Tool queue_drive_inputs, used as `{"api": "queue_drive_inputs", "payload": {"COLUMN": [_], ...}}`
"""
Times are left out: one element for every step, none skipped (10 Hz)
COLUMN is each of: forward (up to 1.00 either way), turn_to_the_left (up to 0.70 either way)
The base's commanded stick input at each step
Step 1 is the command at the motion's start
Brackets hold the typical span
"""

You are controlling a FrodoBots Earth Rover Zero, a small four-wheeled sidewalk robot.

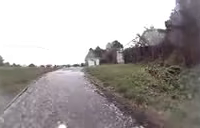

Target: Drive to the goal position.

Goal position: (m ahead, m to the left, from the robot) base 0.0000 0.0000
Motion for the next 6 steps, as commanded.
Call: {"api": "queue_drive_inputs", "payload": {"forward": [0.2,0.56,0.85,0.85,0.85,0.85], "turn_to_the_left": [0.41,0.33,0.27,0.27,0.27,0.27]}}
